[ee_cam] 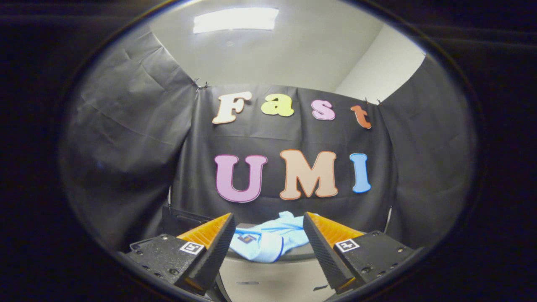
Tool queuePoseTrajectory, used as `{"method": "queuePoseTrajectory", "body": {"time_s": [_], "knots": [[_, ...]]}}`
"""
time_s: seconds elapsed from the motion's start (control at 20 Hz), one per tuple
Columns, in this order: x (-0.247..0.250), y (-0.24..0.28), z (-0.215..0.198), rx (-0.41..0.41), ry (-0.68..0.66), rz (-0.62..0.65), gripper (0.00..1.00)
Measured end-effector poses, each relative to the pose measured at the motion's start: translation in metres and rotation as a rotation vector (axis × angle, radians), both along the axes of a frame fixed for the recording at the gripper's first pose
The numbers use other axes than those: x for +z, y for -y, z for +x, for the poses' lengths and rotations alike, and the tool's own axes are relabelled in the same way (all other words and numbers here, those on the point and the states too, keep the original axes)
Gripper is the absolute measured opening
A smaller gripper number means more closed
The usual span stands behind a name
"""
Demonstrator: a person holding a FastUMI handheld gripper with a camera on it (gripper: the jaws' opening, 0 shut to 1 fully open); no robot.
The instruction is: Put the clothes into the washing machine and then close the washing machine lid.
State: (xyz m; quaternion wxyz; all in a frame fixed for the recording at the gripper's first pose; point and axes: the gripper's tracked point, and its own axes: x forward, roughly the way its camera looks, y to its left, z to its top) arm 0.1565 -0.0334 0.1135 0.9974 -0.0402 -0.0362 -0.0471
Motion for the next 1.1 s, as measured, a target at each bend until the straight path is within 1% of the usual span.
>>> {"method": "queuePoseTrajectory", "body": {"time_s": [0.15, 0.3, 0.35, 0.55, 0.65, 0.7, 0.75, 0.85, 0.95, 1.0, 1.1], "knots": [[-0.002, 0.011, 0.048, -0.003, -0.067, -0.018, 0.97], [-0.026, 0.021, 0.095, -0.004, -0.196, -0.058, 0.98], [-0.037, 0.029, 0.109, -0.021, -0.245, -0.064, 0.98], [-0.099, 0.064, 0.14, -0.105, -0.483, -0.083, 0.98], [-0.13, 0.08, 0.142, -0.136, -0.592, -0.08, 0.99], [-0.145, 0.083, 0.143, -0.136, -0.64, -0.05, 0.99], [-0.153, 0.082, 0.144, -0.131, -0.668, 0.007, 0.99], [-0.159, 0.085, 0.148, -0.136, -0.67, 0.125, 1.0], [-0.166, 0.085, 0.144, -0.135, -0.709, 0.194, 0.99], [-0.166, 0.084, 0.145, -0.135, -0.704, 0.203, 0.99], [-0.167, 0.082, 0.147, -0.133, -0.708, 0.178, 0.99]]}}
